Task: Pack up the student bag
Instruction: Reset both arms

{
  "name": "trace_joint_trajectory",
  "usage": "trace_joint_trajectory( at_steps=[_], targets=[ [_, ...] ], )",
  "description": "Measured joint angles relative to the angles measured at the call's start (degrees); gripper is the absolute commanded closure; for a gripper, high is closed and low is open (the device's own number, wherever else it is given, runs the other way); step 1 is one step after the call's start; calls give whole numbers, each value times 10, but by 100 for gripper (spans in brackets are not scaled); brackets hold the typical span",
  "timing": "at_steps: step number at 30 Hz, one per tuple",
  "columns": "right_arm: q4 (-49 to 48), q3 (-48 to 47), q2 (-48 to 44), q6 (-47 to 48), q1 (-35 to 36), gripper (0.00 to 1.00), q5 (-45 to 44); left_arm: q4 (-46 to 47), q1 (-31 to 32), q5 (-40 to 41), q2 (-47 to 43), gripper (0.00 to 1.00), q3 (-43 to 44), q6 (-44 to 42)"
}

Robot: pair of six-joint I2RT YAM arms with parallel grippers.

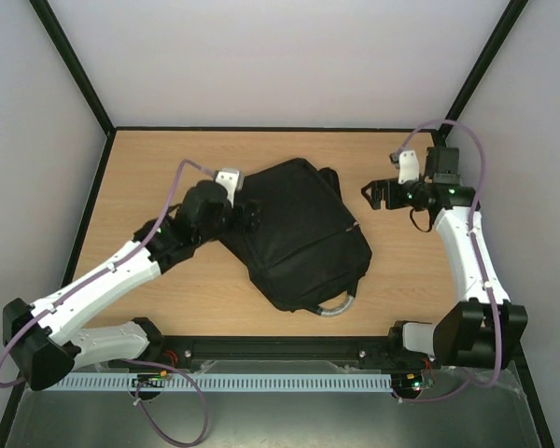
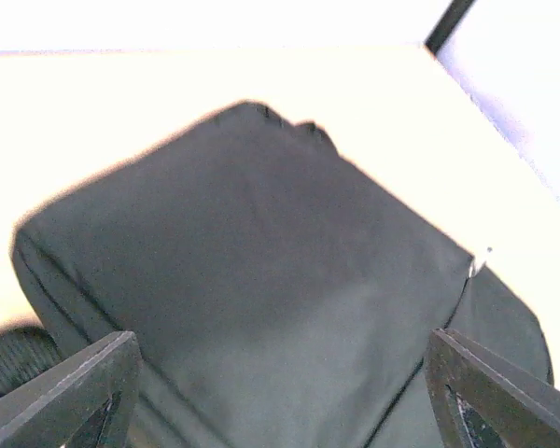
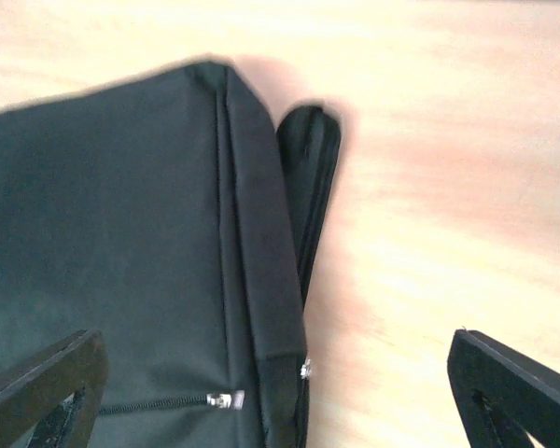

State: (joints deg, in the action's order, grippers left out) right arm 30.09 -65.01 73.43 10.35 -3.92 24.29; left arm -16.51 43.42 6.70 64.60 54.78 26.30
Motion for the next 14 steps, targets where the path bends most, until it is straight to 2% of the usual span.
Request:
trace_joint_trajectory(
  at_steps=[2, 6, 10, 14],
  targets=[
    [-2, -33, -13, -12, 0, 0, -9, -30, -1, 29, 12, 1, 63, -37],
    [-40, -66, -52, -66, 0, 0, -27, -53, -2, 109, 35, 1, 133, -82],
    [-127, 1, -143, -130, 0, 0, -41, -47, -10, 175, 38, 1, 111, -103],
    [-182, 106, -214, -169, 0, 0, -43, -10, -31, 200, 33, 1, 40, -112]
  ],
)
